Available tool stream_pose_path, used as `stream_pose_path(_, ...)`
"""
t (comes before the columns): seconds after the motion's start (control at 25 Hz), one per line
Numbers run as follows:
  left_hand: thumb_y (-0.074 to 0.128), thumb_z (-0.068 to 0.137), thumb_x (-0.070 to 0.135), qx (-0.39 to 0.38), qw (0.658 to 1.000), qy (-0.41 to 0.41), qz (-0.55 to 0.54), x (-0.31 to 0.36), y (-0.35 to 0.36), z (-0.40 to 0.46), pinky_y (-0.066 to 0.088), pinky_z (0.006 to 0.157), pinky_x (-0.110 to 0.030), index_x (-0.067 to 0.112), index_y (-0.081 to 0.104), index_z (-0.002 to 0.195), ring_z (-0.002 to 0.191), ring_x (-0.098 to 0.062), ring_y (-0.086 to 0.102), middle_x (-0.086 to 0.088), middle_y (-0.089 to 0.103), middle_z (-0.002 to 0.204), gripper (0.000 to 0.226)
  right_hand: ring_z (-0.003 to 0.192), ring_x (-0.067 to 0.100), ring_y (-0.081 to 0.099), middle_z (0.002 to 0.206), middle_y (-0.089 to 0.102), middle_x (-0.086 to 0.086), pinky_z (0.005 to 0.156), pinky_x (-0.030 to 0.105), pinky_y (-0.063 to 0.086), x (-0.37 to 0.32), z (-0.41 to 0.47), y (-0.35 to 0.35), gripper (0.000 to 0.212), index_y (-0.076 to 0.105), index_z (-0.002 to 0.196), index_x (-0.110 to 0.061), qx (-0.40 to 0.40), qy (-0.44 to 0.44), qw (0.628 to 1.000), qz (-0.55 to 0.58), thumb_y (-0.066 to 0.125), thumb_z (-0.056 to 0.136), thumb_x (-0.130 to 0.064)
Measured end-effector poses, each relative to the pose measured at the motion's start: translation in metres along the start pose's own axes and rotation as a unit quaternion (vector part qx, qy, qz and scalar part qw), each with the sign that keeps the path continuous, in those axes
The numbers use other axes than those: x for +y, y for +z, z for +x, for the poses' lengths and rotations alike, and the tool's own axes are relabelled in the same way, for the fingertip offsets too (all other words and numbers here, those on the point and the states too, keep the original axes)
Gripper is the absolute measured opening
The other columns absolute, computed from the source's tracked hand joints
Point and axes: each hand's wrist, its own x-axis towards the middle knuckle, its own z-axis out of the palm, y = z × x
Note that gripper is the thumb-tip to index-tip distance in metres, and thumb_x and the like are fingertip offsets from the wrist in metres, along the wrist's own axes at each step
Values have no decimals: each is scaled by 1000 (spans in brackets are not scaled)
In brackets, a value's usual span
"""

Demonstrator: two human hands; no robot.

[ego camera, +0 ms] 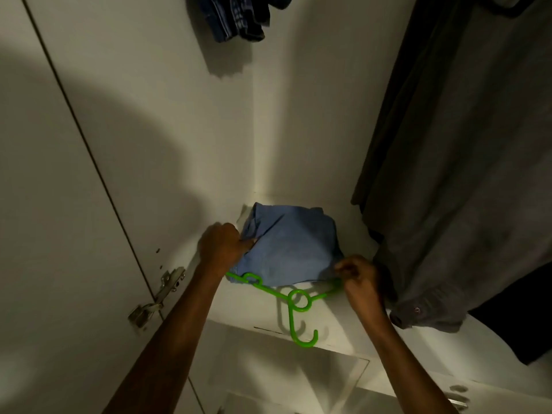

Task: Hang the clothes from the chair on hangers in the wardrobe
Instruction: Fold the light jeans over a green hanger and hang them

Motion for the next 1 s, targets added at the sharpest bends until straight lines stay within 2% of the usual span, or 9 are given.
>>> stream_pose_path(0.08,75,68,66,-45,993,21,-110,-9,0,-3,33,51,-27,16,54,44,53,-18,56,-3,59,51,59,87,26,67,98,72,12,76,32,49,-1,24,-4,12,72,98,-5,74,57,991,-100,65,91,1)
stream_pose_path(0.16,84,61,60,-39,976,27,-214,-12,-5,-6,46,57,-26,23,65,48,57,-9,61,5,66,56,43,82,30,67,101,72,22,69,30,48,4,45,0,29,69,102,10,25,157,982,-105,70,94,-18)
stream_pose_path(0.32,86,75,9,-34,963,53,-263,6,1,-14,52,62,-20,9,80,80,59,7,64,8,71,69,8,66,21,53,95,64,13,45,15,46,2,58,13,15,70,104,4,13,286,954,91,56,98,4)
stream_pose_path(0.4,79,81,-2,-17,938,-5,-347,4,3,-10,52,64,-22,2,77,78,60,-1,66,-2,71,69,5,72,21,60,92,68,10,55,20,51,9,61,10,12,72,99,7,56,246,963,96,63,93,3)
stream_pose_path(0.52,83,82,12,32,904,-100,-414,-15,9,2,55,70,-37,-7,73,76,69,-21,65,-13,71,73,23,87,24,61,86,67,9,71,31,48,14,66,-6,15,71,99,12,76,218,970,78,66,91,0)
stream_pose_path(0.72,67,84,42,59,956,-78,-275,5,15,2,57,66,-46,11,60,56,67,-25,66,-9,67,66,43,92,23,57,103,61,12,82,34,45,14,71,-12,26,66,117,6,8,231,973,26,60,95,-7)
stream_pose_path(0.8,57,83,73,28,950,-112,-292,18,10,20,59,83,-41,8,76,87,90,-32,70,-13,74,93,68,91,23,60,104,65,12,80,35,47,13,87,-7,23,67,110,-1,-4,237,971,29,61,95,-18)
stream_pose_path(0.88,48,69,92,-28,945,-139,-296,32,5,44,53,98,-39,10,69,124,110,-32,65,-13,70,122,101,88,28,64,105,70,16,76,35,49,7,112,3,31,67,97,0,-12,275,961,5,64,96,-31)
stream_pose_path(1.0,61,87,66,-80,951,-151,-256,49,8,76,52,90,-32,3,65,124,108,-32,65,-15,68,124,73,99,35,67,106,69,18,79,39,53,7,146,20,47,64,104,-3,-52,325,943,-54,68,92,-48)
